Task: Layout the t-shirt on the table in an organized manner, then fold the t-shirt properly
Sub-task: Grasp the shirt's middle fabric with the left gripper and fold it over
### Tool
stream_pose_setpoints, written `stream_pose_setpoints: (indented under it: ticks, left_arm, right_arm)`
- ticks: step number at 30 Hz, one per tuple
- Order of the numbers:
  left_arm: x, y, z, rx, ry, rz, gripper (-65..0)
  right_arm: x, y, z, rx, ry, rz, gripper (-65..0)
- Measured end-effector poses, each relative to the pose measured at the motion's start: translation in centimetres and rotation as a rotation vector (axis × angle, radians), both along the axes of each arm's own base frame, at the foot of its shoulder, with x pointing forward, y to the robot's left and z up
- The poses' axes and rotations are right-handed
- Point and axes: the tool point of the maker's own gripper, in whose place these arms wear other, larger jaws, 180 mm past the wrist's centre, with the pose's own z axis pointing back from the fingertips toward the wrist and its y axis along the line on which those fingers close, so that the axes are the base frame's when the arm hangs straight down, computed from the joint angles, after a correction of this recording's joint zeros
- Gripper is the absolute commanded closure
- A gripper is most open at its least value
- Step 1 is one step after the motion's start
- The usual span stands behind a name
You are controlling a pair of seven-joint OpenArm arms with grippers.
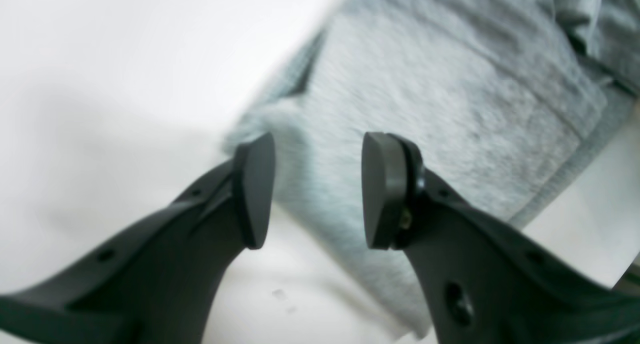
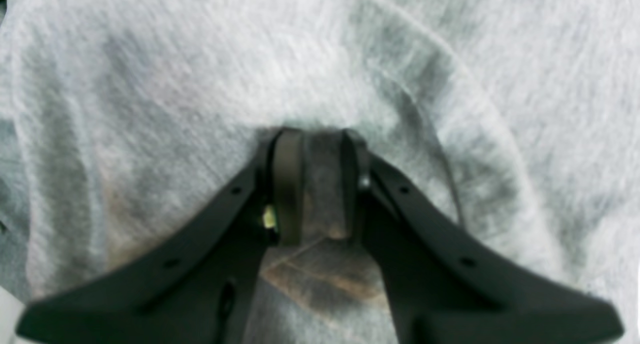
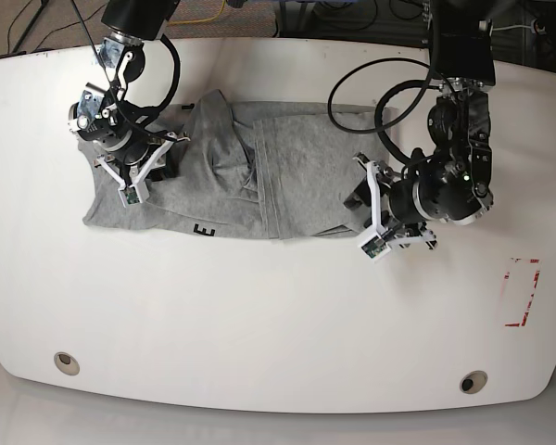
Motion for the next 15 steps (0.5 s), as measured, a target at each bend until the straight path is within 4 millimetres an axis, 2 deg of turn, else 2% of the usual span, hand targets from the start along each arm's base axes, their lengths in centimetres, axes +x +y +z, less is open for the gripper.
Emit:
stream_pose_setpoints:
  ticks: [3, 6, 8, 15]
  left_arm:
    - [-0.5, 0.4, -1.2, 0.021, 0.021, 0.012, -18.3]
    - [-0.7, 1.5, -2.5, 0.082, 0.048, 0.033, -6.5]
    - [-0.8, 2.1, -3.1, 0.114, 0.063, 0.045, -2.6]
    - [-1.3, 3.3, -5.1, 0.160, 0.120, 0.068, -2.4]
  right_arm:
    - [0.0, 0.0, 0.0, 0.000, 0.000, 0.000, -12.4]
    - [0.1, 0.0, 0.1, -0.001, -0.002, 0.000, -12.4]
    - [0.2, -0.1, 0.1, -0.005, 0.001, 0.001, -12.4]
    - [0.4, 0.0, 0.2, -0.003, 0.000, 0.001, -12.5]
